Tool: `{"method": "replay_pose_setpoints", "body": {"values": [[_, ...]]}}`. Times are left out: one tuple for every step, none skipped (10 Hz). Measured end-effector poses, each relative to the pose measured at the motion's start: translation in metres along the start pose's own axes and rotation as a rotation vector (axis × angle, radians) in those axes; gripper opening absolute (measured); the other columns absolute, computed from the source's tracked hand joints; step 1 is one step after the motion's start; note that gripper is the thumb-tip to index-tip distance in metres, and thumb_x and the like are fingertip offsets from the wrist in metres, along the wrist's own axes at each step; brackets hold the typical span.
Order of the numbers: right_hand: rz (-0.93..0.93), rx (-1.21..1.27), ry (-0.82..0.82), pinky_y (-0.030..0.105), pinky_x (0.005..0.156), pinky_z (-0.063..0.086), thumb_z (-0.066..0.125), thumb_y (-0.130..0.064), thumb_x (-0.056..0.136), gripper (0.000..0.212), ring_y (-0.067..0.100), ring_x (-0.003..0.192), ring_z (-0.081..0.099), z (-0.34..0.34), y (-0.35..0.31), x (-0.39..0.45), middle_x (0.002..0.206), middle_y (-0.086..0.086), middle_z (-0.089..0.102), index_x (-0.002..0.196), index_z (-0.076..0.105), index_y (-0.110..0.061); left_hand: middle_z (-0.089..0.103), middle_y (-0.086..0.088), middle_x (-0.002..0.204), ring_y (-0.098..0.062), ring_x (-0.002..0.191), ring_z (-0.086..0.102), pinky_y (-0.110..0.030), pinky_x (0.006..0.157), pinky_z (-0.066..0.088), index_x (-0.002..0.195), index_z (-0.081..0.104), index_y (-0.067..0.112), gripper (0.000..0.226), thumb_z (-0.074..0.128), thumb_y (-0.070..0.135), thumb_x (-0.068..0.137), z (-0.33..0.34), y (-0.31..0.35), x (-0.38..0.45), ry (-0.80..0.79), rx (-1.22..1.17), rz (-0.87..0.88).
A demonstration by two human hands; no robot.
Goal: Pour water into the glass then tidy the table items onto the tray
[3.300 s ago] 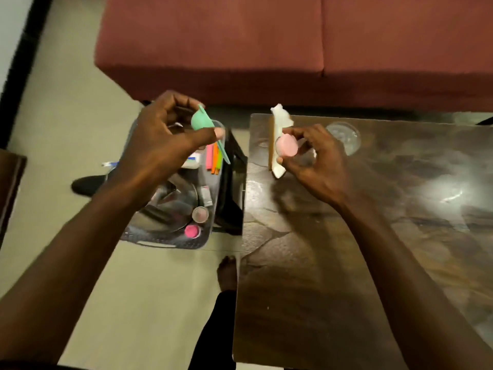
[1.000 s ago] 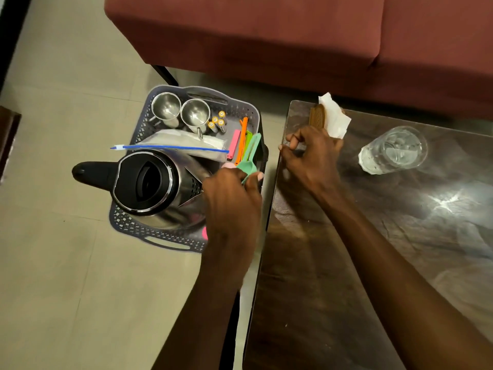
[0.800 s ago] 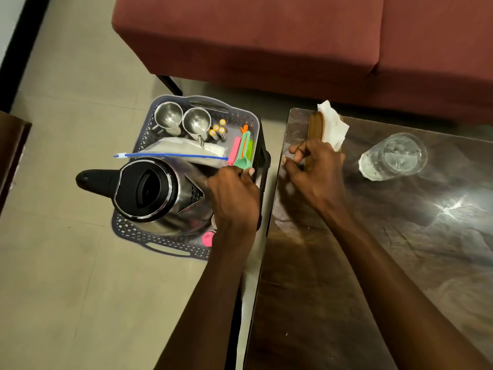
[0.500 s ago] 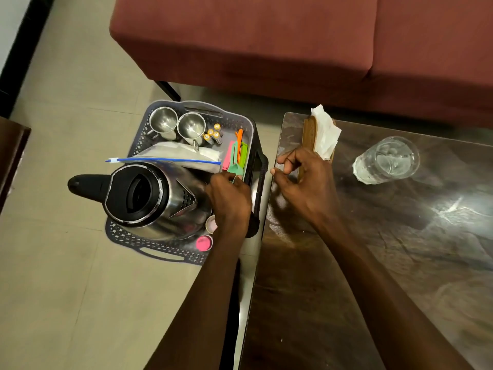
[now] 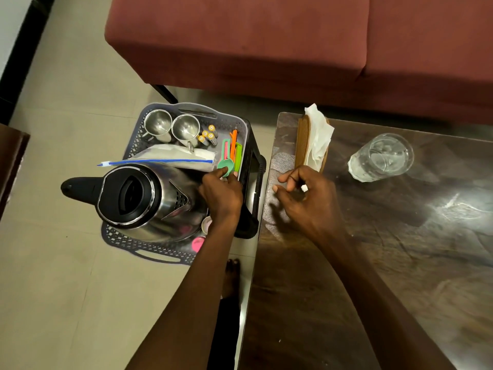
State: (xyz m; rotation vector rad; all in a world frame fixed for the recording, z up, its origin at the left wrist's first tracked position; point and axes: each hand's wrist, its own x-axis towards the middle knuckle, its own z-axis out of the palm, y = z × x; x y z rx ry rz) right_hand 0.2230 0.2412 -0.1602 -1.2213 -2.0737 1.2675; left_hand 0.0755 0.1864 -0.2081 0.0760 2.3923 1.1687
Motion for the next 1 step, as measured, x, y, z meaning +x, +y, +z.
{"method": "replay_pose_setpoints", "body": {"values": [[0.017,0.043,0.008,0.018,0.077,0.054,0.073,-0.003,0.083,0.021,0.014,0.094,0.066,-0.0001,-0.0034,-0.0092,0.088,0.002,0.067,0.075,0.054,-0.007,0.073,-0.018,0.103,-0.028,0.093,0.070,-0.033,0.086,0.055,0.108,0.073,0.004,0.022,0.064,0.011,0.089,-0.0069,-0.0015,-0.0111,-0.005,0.028,0.043]]}}
